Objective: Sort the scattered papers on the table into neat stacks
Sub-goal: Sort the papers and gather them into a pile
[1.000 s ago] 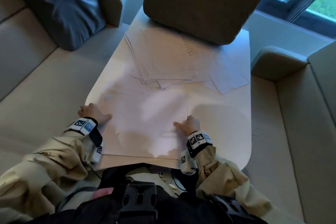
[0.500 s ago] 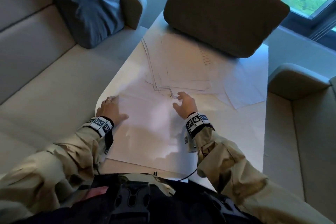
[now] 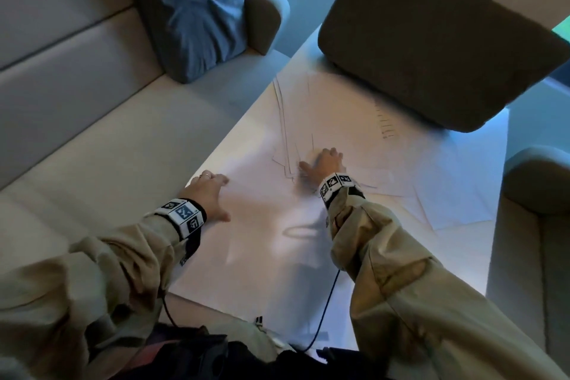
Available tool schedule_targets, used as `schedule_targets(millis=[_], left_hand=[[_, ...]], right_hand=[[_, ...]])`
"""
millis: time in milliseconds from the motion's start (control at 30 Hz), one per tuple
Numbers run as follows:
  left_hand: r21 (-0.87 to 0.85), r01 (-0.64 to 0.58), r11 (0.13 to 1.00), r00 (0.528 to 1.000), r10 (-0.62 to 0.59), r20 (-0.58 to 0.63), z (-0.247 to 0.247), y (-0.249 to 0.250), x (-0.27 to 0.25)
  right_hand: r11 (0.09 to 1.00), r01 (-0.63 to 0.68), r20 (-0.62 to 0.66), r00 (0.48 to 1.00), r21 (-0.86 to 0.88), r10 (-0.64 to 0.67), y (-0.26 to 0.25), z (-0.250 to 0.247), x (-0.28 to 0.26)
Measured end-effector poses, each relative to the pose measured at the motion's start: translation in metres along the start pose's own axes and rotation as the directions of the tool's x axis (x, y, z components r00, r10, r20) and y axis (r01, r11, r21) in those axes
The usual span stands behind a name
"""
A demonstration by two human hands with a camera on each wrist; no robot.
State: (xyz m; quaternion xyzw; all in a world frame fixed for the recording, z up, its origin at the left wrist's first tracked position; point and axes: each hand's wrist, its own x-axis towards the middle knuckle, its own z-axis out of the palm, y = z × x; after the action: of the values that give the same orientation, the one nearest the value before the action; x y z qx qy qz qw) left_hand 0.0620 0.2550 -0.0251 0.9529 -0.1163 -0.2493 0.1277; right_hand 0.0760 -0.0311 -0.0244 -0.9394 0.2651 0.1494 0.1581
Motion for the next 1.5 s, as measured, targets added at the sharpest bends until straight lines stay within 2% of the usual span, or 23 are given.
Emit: schedule_targets(millis=[100,200,467,600,667,767,833,867,933,1033,1133,1233,1300,1333,1400,1433,1500], left_hand=[[0.001,0.004,1.000,1.000,-0.004,0.000,0.001,-0.001,0.001],[-0.002,0.002,1.000,1.000,-0.002,-0.005,0.002,-0.002,0.001],[-0.055,0.000,0.998,1.000,0.000,-0.008,0.001,-0.004,-0.002],[-0.031,-0.015,0.999,1.000,0.014,-0.011,-0.002,-0.002,-0.005],[0.007,-0.041,0.999,0.999,0.041,-0.020,-0.006,0.001,-0.005],[-0.018,-0.118,0.993,0.989,0.116,-0.096,-0.022,0.016,-0.004],[-0.082,-0.205,0.975,0.958,0.183,-0.219,-0.038,0.033,-0.004],[-0.119,-0.258,0.959,0.931,0.213,-0.297,-0.046,0.042,-0.002],[-0.165,-0.374,0.913,0.846,0.263,-0.464,-0.061,0.059,0.002],[-0.111,-0.492,0.863,0.704,0.320,-0.634,-0.084,0.079,0.010],[-0.012,-0.612,0.791,0.630,0.479,-0.612,-0.097,0.094,0.017],[-0.034,-0.741,0.671,0.588,0.624,-0.515,-0.094,0.107,0.025],[-0.060,-0.795,0.604,0.543,0.665,-0.513,-0.084,0.114,0.026],[-0.079,-0.802,0.592,0.533,0.650,-0.541,-0.079,0.116,0.026],[-0.182,-0.780,0.598,0.578,0.578,-0.576,-0.073,0.121,0.022],[-0.228,-0.763,0.604,0.604,0.541,-0.586,-0.072,0.122,0.021],[-0.276,-0.746,0.606,0.615,0.468,-0.634,-0.074,0.123,0.020]], right_hand=[[0.995,-0.093,0.019,0.996,0.024,0.093,-0.007,0.007,0.003],[0.992,-0.124,-0.032,0.992,-0.022,0.123,-0.012,0.013,0.004],[0.993,0.021,-0.093,0.995,-0.120,-0.032,0.007,-0.016,0.008],[0.998,0.011,-0.138,0.990,0.059,-0.003,0.016,-0.037,0.002],[0.991,0.038,-0.219,0.976,0.125,-0.010,0.015,-0.047,-0.004],[0.980,0.158,-0.430,0.898,0.123,-0.091,0.006,-0.065,-0.021],[0.964,0.262,-0.512,0.835,0.052,-0.199,-0.001,-0.078,-0.036],[0.948,0.317,-0.532,0.805,0.010,-0.263,-0.005,-0.084,-0.044],[0.903,0.418,-0.546,0.736,-0.099,-0.400,-0.010,-0.096,-0.062],[0.811,0.527,-0.474,0.662,-0.256,-0.580,-0.015,-0.111,-0.092],[0.733,0.584,-0.357,0.640,-0.349,-0.680,-0.018,-0.121,-0.114],[0.649,0.677,-0.338,0.555,-0.348,-0.760,-0.023,-0.130,-0.129],[0.607,0.721,-0.346,0.505,-0.334,-0.791,-0.024,-0.136,-0.136],[0.587,0.741,-0.357,0.478,-0.327,-0.803,-0.023,-0.139,-0.139],[0.576,0.775,-0.426,0.444,-0.258,-0.788,-0.019,-0.146,-0.142],[0.586,0.782,-0.478,0.439,-0.213,-0.760,-0.016,-0.149,-0.142],[0.652,0.743,-0.620,0.442,-0.153,-0.649,-0.010,-0.152,-0.141]])
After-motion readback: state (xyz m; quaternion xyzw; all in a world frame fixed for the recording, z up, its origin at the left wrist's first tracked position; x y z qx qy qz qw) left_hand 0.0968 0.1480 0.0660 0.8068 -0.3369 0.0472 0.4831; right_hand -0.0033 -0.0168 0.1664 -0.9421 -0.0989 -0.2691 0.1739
